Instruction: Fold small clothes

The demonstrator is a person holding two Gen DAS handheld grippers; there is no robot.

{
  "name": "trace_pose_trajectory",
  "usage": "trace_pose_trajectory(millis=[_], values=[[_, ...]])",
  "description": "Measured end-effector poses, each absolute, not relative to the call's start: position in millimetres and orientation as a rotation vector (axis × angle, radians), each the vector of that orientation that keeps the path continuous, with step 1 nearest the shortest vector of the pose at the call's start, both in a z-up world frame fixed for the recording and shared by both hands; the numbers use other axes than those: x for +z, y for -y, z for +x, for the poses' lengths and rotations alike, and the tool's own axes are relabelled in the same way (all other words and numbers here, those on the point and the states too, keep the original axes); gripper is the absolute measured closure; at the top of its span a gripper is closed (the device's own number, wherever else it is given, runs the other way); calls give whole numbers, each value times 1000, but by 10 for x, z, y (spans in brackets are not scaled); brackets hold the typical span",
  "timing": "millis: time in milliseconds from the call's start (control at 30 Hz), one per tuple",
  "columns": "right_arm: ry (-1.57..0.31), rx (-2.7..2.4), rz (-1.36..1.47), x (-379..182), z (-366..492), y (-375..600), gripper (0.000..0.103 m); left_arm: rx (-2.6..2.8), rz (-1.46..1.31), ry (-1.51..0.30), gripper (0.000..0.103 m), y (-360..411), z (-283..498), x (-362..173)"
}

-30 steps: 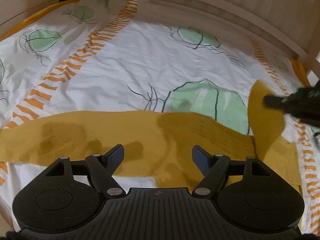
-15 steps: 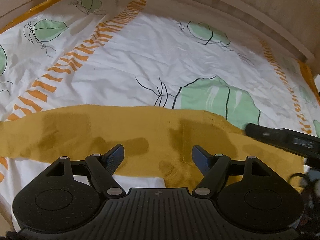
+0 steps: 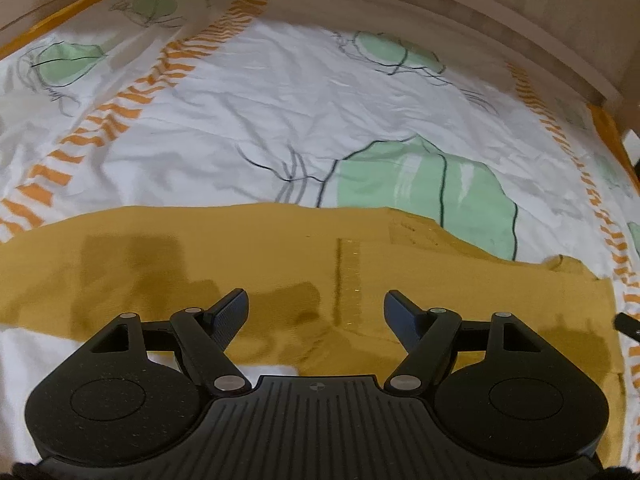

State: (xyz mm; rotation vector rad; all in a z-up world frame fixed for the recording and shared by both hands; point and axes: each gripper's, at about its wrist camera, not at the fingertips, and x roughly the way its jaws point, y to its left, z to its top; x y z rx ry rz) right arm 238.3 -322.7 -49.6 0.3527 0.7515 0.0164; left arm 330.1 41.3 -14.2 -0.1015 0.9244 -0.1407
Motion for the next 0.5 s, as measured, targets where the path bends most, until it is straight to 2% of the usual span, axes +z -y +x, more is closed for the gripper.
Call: trace_pose_trajectory(millis=[200, 367, 500], values=[[-737, -62, 343, -633, 2320, 3684, 42, -182, -84, -957, 30, -205, 3414, -410], [-736, -57, 385, -850, 2399, 3907, 41, -166, -45, -1069, 30, -123, 3485, -690], [-746, -35, 450, -1050, 2509, 4029, 41, -161, 15, -1071, 30, -58, 3434, -673]])
